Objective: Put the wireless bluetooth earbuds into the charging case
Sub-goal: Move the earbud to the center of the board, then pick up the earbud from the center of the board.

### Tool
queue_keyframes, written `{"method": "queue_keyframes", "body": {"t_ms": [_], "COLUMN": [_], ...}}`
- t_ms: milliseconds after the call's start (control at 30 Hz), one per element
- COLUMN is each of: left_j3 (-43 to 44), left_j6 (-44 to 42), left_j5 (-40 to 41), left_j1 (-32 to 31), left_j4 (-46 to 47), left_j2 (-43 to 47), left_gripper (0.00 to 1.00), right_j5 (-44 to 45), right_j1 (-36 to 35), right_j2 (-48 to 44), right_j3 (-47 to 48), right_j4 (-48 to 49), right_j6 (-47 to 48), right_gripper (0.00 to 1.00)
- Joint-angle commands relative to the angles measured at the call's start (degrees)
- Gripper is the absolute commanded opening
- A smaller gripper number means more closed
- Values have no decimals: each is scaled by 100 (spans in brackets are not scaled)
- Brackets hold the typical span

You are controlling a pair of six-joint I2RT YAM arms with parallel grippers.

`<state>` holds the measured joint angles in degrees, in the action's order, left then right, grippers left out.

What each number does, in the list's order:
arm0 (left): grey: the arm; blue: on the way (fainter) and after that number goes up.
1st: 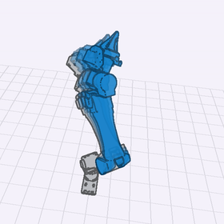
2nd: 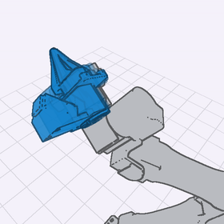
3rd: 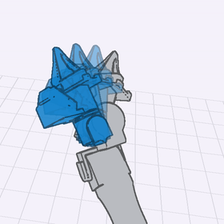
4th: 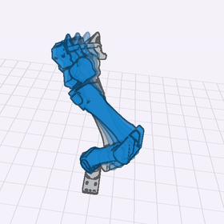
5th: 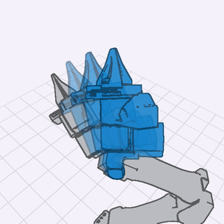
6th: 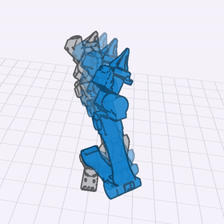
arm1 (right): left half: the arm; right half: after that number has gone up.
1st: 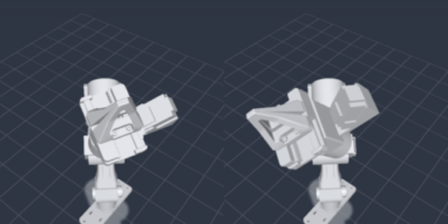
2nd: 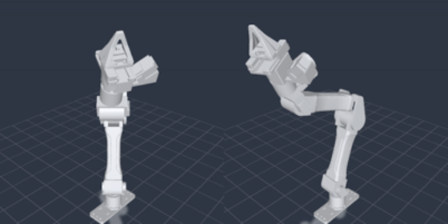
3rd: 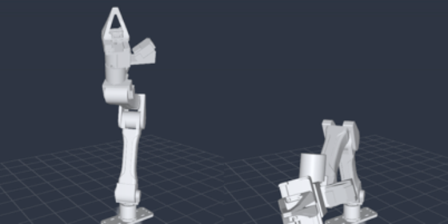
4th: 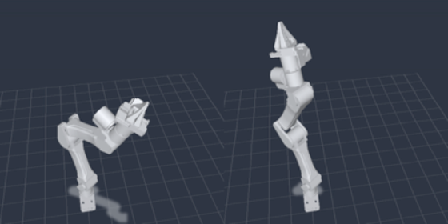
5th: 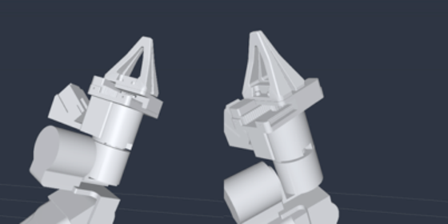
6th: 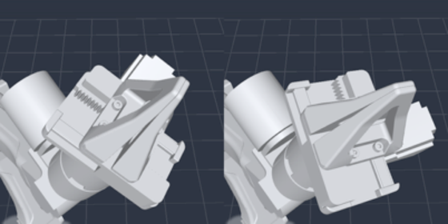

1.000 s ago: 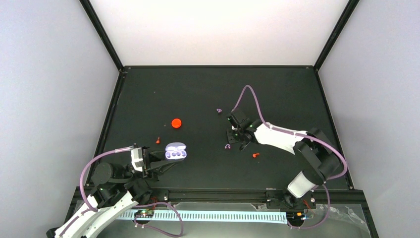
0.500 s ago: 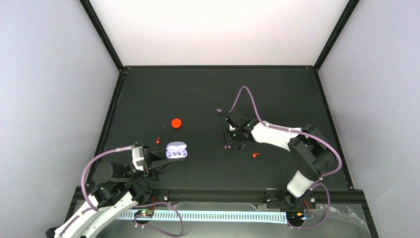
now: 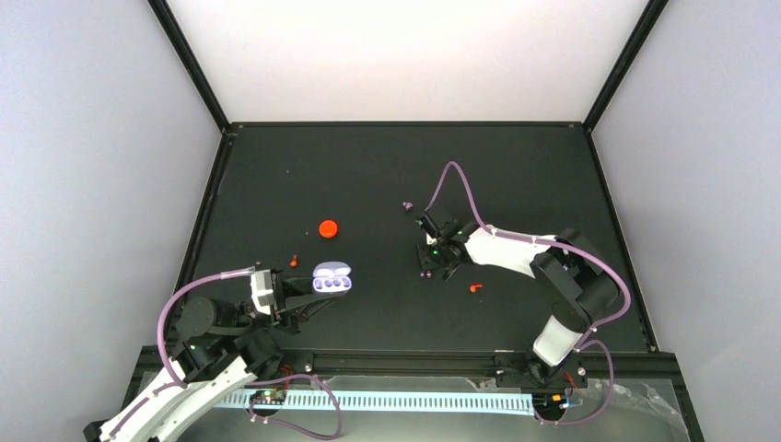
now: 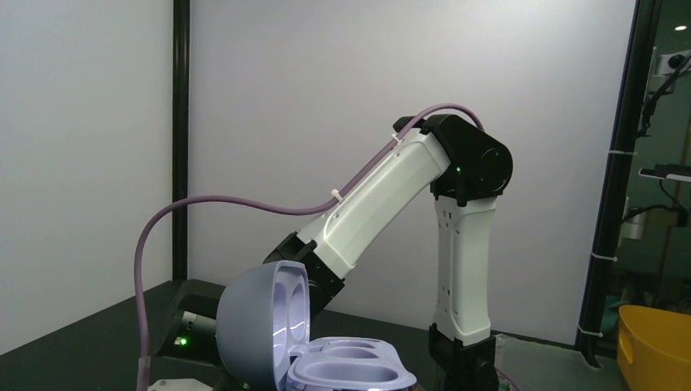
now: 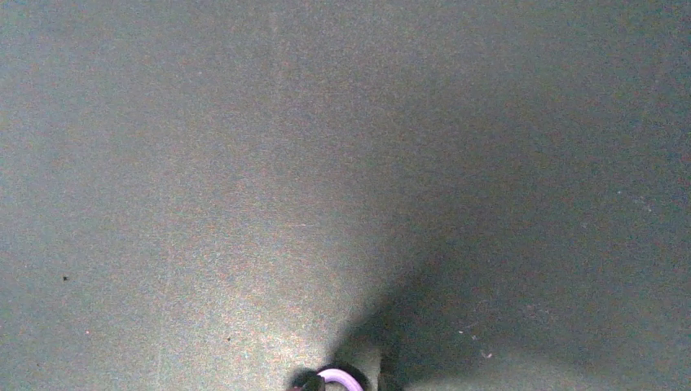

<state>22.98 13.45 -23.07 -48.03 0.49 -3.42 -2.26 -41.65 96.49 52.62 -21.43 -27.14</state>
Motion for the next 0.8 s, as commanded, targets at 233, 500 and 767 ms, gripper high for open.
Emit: {"method": "queue_keyframes", "body": {"t_ms": [233, 500, 767], "left_j3": [13, -4, 3], "left_j6": [-4, 26, 8], "left_j5": [-30, -40, -40], "left_j1": [-13, -16, -15], "left_j4": [114, 198, 209], "left_j2": [8, -52, -55], "left_gripper": [2, 2, 2], "right_j5": [22, 165, 314], "right_j1": [16, 16, 16], "right_j2": [-148, -330, -539], "right_j3": [-178, -167, -79], "right_j4": [-28, -186, -346], "right_j6": [7, 11, 61], "right_gripper": [6, 1, 1]}}
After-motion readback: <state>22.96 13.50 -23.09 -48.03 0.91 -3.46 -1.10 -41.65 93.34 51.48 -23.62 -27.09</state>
